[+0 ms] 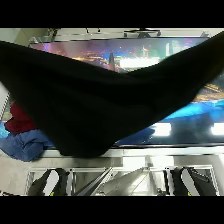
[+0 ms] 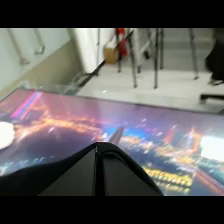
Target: Fold the shirts.
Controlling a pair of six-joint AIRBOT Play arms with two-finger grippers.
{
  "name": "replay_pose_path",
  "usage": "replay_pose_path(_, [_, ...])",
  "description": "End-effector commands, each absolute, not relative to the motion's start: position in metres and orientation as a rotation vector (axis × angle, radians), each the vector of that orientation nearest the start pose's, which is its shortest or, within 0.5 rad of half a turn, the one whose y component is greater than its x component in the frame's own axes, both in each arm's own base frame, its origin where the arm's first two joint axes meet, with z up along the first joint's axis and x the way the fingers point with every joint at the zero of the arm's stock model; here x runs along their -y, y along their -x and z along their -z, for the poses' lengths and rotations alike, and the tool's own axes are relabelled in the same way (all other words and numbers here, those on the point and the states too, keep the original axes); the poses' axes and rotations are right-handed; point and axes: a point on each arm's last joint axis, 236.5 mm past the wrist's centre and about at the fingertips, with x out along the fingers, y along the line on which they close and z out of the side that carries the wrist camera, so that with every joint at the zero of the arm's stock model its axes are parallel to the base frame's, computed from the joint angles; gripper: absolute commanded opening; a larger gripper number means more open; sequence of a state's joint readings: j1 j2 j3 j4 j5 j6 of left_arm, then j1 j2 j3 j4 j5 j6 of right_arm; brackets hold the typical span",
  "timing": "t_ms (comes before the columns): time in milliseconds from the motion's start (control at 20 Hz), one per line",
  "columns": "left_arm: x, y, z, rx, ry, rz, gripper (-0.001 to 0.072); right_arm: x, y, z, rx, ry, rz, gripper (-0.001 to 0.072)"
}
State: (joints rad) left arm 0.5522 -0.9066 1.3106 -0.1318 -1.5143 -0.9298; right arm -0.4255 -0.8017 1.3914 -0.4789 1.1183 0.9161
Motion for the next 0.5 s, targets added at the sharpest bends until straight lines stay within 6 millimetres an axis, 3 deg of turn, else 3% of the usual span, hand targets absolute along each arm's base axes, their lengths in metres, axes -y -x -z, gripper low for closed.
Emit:
replay_pose_path(0, [0.138, -0.321, -0.358, -0.307, 0.638, 1.146, 0.0029, -0.06, -0.341, -0.365, -0.237, -0.206, -0.538, 0.0026])
replay_pose_path(100, [0.157, -0.324, -0.355, -0.352, 0.634, 1.233, 0.002, -0.056, -0.331, -0.36, -0.266, -0.181, -0.51, 0.0025])
replay_pose_path(200, [0.175, -0.305, -0.37, -0.354, 0.571, 1.344, 0.002, -0.048, -0.316, -0.365, -0.256, -0.129, -0.448, 0.0025])
replay_pose_path(300, [0.186, -0.273, -0.411, -0.254, 0.488, 1.403, 0.0021, -0.046, -0.29, -0.394, -0.155, -0.077, -0.381, 0.0025])
replay_pose_path(450, [0.181, -0.218, -0.476, -0.062, 0.371, 1.402, 0.0026, -0.053, -0.244, -0.456, 0.094, 0.065, -0.269, 0.0025])
